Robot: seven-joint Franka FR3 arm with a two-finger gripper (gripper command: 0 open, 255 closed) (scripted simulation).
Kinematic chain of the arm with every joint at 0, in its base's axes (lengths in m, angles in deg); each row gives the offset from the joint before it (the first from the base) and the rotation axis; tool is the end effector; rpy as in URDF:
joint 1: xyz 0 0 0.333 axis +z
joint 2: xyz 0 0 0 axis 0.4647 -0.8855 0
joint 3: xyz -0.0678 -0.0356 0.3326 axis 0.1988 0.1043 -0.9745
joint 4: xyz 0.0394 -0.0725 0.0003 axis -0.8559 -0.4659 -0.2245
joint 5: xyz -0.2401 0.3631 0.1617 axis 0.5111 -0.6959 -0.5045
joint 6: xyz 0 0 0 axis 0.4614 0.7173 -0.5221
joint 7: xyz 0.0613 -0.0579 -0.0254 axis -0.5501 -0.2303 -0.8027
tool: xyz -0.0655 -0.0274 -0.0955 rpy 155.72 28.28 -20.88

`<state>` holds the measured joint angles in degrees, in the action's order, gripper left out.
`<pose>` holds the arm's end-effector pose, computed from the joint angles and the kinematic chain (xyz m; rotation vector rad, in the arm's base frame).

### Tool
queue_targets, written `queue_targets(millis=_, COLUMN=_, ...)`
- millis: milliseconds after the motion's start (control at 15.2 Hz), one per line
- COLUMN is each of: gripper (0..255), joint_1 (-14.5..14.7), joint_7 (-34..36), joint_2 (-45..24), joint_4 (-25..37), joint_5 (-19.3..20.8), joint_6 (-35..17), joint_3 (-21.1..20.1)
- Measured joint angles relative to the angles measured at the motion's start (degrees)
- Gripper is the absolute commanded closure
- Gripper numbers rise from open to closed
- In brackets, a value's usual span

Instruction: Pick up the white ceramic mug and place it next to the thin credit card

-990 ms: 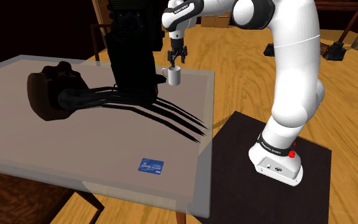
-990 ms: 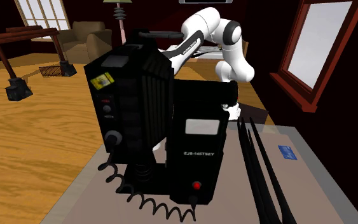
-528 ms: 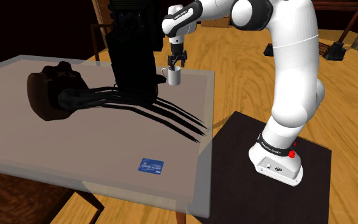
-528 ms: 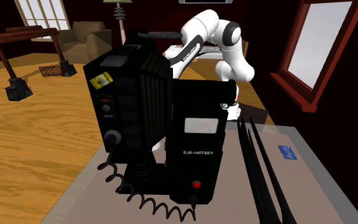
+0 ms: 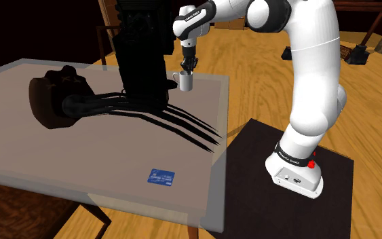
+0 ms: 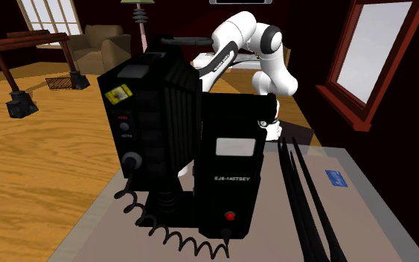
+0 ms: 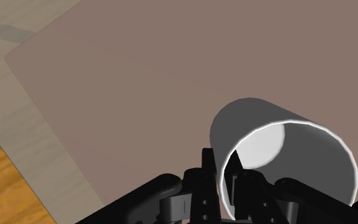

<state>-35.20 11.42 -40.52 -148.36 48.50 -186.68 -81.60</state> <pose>0.7326 -0.1801 0.3389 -3.1239 0.0997 0.1023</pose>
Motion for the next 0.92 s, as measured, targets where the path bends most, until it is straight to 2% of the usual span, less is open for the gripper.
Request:
queue_targets(millis=462, gripper=255, joint_1=0.0, joint_7=0.0, joint_2=0.2, joint_4=0.1, joint_5=0.0, joint_6=0.3, joint_3=0.0)
queue_targets(millis=924, gripper=255, joint_1=0.0, joint_7=0.2, joint_2=1.6, joint_4=2.7, joint_5=0.3, joint_6=4.4, joint_3=0.1)
